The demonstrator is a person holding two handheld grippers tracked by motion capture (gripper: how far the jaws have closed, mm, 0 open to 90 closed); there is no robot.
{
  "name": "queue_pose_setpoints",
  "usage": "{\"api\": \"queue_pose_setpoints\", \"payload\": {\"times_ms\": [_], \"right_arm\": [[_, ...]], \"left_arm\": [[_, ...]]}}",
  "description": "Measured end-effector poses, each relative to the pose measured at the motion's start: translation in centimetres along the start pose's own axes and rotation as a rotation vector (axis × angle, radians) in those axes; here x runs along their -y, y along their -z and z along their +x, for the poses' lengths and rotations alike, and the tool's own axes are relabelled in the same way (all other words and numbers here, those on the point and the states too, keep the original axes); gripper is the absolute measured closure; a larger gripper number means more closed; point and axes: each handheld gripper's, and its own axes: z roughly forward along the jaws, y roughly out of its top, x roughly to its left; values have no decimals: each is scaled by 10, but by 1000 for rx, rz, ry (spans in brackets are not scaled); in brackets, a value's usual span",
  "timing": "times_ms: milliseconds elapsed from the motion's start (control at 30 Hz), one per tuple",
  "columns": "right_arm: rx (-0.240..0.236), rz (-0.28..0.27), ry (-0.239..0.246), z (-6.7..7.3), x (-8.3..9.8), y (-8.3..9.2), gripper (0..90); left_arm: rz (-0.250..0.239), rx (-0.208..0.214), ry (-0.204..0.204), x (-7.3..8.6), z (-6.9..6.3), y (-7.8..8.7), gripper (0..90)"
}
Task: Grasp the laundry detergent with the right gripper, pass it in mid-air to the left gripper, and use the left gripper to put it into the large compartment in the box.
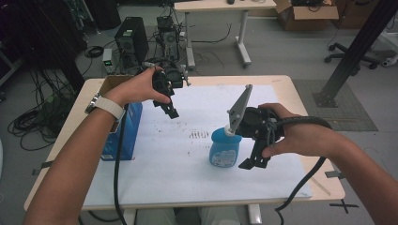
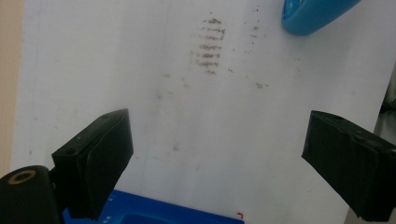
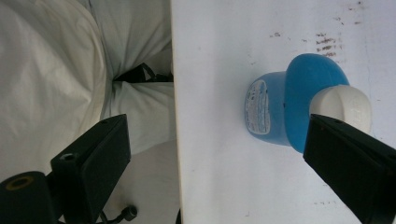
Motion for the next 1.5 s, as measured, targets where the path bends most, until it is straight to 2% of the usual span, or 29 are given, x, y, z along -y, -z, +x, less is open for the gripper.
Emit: {"api": "queue_pose_setpoints", "payload": {"times_ms": [100,133,367,500,733,800,1033,1233,1500], "right_arm": [[10,-1,-2,0,0,2,60],[30,-16,-6,-1,0,5,50],[45,-37,-7,-5,3,11,47],[68,-45,-20,-11,5,17,44],[85,-36,-30,-18,9,23,45],[81,-28,-15,-20,10,24,52],[91,-37,-38,-31,18,27,49],[97,-59,-87,-45,30,25,45],[103,-75,-106,-58,41,19,50]], "left_arm": [[-1,-2,0,0,0,0,86],[-4,-2,7,0,0,0,81],[-11,-7,11,0,-2,1,75],[-7,-9,1,-1,-3,3,75],[-11,-21,-1,0,-5,4,73],[-12,-21,1,0,-5,4,73],[-13,-27,5,0,-7,5,74],[-14,-31,5,0,-7,6,75],[-11,-34,5,-1,-8,6,75]]}}
